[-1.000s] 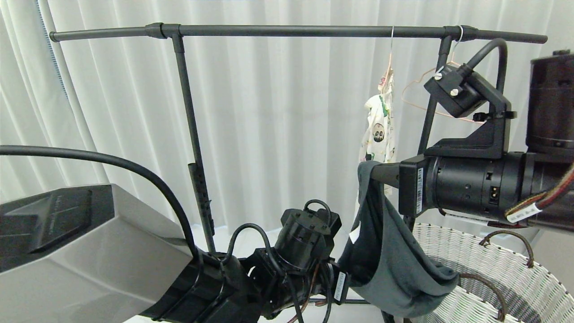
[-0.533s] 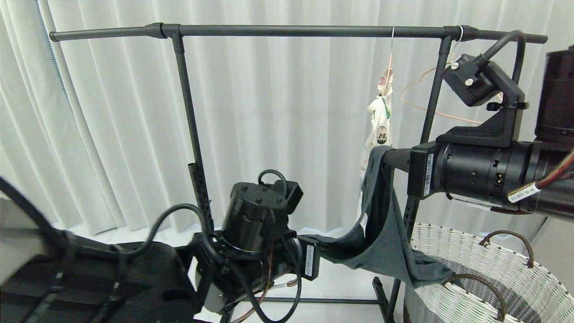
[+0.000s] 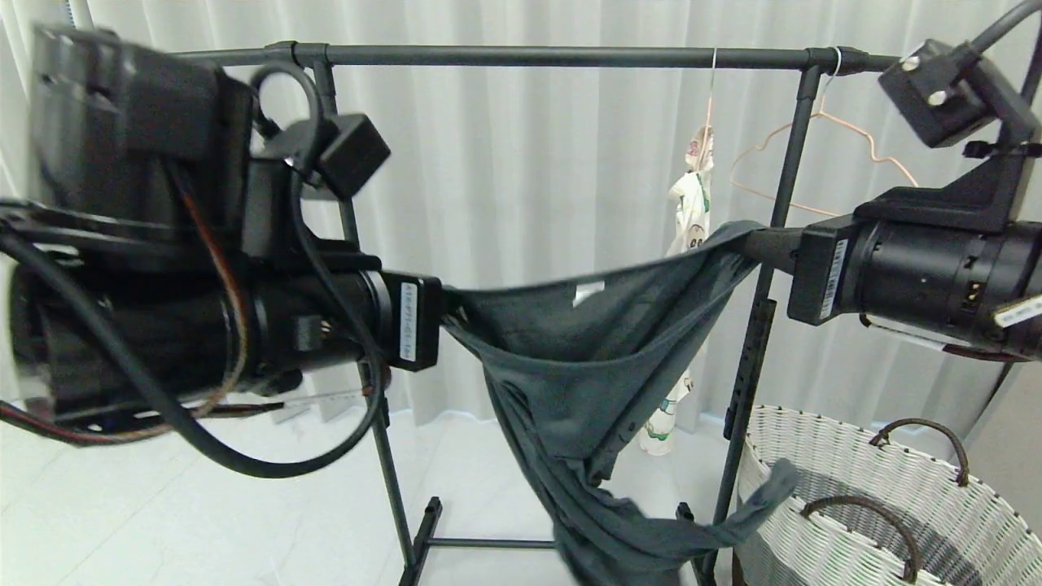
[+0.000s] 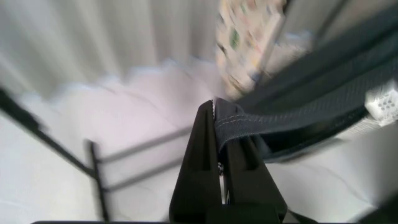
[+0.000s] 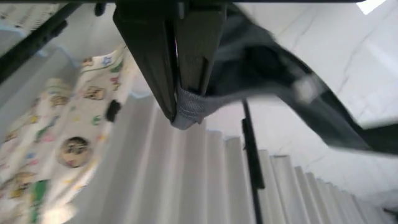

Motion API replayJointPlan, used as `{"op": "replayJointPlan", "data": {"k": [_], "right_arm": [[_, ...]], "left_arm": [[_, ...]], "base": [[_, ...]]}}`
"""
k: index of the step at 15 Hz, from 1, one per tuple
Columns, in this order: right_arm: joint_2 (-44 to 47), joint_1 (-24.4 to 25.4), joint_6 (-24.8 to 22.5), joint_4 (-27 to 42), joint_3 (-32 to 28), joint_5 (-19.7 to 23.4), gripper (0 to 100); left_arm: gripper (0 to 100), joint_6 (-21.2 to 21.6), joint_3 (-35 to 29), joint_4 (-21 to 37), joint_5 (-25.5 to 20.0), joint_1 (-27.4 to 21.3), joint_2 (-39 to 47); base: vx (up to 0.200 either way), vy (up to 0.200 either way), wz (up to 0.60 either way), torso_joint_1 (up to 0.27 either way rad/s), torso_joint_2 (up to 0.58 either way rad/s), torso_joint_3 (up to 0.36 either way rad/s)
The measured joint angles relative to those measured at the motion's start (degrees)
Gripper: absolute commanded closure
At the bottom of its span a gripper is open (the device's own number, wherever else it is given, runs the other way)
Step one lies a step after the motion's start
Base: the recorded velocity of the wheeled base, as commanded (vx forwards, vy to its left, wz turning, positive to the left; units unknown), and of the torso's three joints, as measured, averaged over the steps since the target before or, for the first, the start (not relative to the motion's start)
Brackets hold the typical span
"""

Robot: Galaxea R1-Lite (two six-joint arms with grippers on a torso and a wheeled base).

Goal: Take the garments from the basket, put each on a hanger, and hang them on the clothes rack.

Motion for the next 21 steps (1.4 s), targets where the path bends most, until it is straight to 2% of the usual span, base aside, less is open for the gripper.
{"op": "replayJointPlan", "data": {"k": [1, 3, 5, 8, 12, 16, 21], "right_arm": [[-1.1, -0.1, -0.8, 0.6, 0.1, -0.4, 100], [-3.7, -0.2, -3.2, 2.9, 0.1, -0.7, 100], [-6.2, -0.2, -6.5, 4.3, 0.0, -0.3, 100], [-8.2, -0.3, -9.7, 4.4, -2.2, 1.8, 100], [-8.2, -0.3, -10.5, 4.5, -7.1, 3.4, 100], [-6.5, -0.2, -11.9, 5.1, -12.1, 3.5, 100], [-6.6, -0.3, -12.3, 7.7, -13.5, 3.5, 100]], "left_arm": [[100, 4.4, -3.1, 3.3, 2.6, 0.1, -0.9], [100, 12.3, -6.4, 5.4, 6.3, 0.3, -2.4], [100, 17.4, -7.8, 5.7, 6.8, 0.3, -4.1], [100, 18.3, -11.2, 5.7, 6.7, 0.1, -5.8], [100, 19.0, -16.2, 5.7, 6.8, -0.9, -6.4], [100, 20.0, -16.6, 5.7, 7.3, -2.8, -7.0], [100, 21.7, -14.8, 5.6, 7.3, -2.9, -7.6]], "base": [[0.000, 0.000, 0.00, 0.000, 0.00, 0.000], [0.000, 0.000, 0.00, 0.000, 0.00, 0.000], [0.000, 0.000, 0.00, 0.000, 0.00, 0.000], [0.000, 0.000, 0.00, 0.000, 0.00, 0.000], [0.000, 0.000, 0.00, 0.000, 0.00, 0.000], [0.000, 0.000, 0.00, 0.000, 0.00, 0.000], [0.000, 0.000, 0.00, 0.000, 0.00, 0.000]]}}
